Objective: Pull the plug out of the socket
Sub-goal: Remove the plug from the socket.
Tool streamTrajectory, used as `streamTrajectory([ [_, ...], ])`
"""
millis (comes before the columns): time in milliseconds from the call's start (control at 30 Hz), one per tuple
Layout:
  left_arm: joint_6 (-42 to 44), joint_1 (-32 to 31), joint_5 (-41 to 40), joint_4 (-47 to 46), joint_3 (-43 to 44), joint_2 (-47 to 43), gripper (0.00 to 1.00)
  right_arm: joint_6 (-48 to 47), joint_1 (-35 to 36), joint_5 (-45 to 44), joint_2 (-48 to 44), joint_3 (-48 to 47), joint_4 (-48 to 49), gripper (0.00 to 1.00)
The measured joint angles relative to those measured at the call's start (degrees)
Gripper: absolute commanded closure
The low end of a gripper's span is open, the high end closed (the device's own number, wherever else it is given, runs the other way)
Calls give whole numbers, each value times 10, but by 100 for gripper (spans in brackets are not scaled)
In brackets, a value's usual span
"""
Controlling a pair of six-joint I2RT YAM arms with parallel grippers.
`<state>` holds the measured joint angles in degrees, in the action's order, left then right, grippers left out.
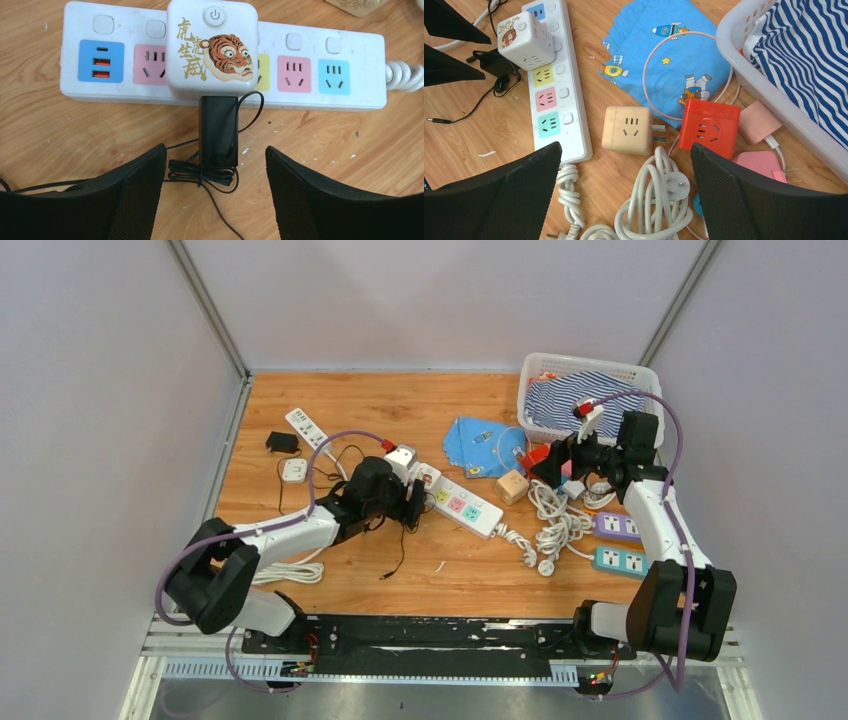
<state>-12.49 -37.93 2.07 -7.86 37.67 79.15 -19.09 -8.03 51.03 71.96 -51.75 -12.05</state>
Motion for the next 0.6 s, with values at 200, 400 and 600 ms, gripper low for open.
streamTrajectory([
  [200, -1, -4, -20, -9, 22, 49, 36, 0, 0, 0, 0, 0, 0, 0],
  [400, 9, -5, -43, -12, 32, 79, 38, 0, 0, 0, 0, 0, 0, 0],
  [600, 30, -6, -46, -23, 39, 95, 49, 0, 5, 0, 0, 0, 0, 0],
])
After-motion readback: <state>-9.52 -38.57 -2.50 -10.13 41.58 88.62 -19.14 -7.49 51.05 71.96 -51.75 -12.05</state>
